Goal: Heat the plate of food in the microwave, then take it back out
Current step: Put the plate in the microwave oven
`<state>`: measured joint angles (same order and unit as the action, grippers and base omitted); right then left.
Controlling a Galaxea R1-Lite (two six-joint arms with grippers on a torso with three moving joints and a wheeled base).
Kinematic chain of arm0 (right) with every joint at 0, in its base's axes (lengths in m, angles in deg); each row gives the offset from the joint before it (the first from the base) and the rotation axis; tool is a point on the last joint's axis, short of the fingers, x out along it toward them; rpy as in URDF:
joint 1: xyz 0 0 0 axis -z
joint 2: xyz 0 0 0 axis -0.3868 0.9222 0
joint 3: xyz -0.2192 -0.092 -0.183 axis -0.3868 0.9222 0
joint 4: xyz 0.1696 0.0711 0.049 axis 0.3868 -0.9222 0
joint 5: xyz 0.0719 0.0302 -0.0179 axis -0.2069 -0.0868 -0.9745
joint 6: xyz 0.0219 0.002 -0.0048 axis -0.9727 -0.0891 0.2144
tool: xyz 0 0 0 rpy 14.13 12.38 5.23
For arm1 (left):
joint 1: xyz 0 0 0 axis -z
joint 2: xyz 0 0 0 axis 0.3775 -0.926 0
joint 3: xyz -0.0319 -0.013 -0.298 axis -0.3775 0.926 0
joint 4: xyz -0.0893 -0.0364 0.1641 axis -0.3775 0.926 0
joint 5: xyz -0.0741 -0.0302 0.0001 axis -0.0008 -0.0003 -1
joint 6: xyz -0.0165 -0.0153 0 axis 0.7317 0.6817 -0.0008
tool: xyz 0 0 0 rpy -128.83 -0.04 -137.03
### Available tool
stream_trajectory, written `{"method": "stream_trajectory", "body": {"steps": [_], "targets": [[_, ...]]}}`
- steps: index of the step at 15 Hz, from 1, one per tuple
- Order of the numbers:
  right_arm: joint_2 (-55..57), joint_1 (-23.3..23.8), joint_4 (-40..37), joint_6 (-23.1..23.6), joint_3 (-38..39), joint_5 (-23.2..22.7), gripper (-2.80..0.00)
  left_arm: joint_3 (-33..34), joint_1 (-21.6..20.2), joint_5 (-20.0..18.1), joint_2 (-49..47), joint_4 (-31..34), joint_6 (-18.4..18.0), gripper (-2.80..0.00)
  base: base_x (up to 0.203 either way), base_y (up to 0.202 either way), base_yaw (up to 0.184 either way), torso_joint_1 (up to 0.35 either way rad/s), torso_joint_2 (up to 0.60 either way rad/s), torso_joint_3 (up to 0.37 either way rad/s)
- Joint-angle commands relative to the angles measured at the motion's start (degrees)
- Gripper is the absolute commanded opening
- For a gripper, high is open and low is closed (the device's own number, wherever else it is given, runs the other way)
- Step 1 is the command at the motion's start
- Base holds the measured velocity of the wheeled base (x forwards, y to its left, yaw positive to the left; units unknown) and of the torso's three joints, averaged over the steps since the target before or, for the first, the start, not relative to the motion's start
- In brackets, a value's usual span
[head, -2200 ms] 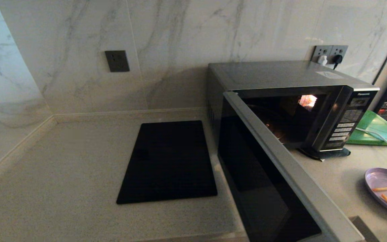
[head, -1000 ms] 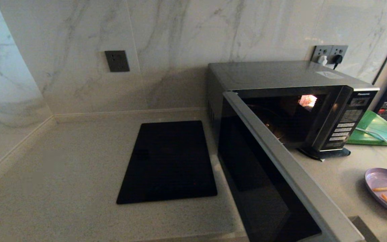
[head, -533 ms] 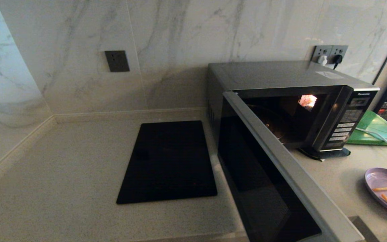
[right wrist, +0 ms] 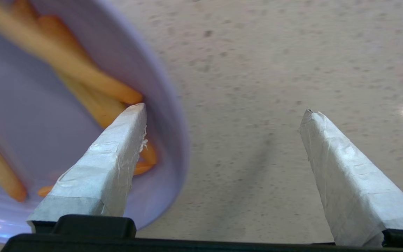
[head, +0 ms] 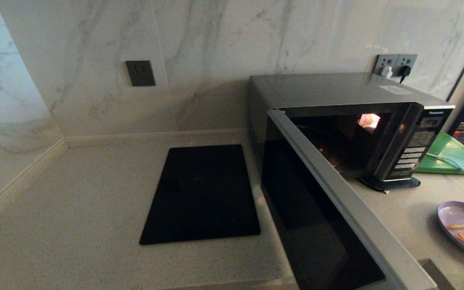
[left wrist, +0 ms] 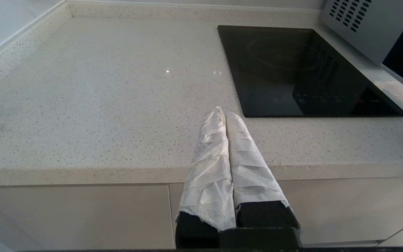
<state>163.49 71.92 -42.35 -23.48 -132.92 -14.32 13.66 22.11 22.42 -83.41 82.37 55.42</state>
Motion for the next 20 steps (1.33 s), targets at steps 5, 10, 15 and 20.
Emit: {"method": "stream_trajectory", "body": {"steps": [5,10,15,20], "targets": [[2.1,-2.2,-0.1,-1.2,-1.9,-0.3,0.00,0.0,0.0,0.0,-0.1,0.0,0.1,-2.80,0.000,0.000,0.000,0.000,0.00,0.000],[2.5,-2.7,-0.1,-1.9,-2.4,-0.3,0.00,0.0,0.0,0.0,-0.1,0.0,0.1,-2.80,0.000,0.000,0.000,0.000,0.00,0.000],[2.3,-2.6,0.1,-1.9,-2.6,-0.5,0.00,0.0,0.0,0.0,-0.1,0.0,0.1,-2.80,0.000,0.000,0.000,0.000,0.00,0.000],[2.2,-2.6,0.2,-1.8,-2.7,-0.6,0.00,0.0,0.0,0.0,-0.1,0.0,0.1,-2.80,0.000,0.000,0.000,0.000,0.00,0.000]]}}
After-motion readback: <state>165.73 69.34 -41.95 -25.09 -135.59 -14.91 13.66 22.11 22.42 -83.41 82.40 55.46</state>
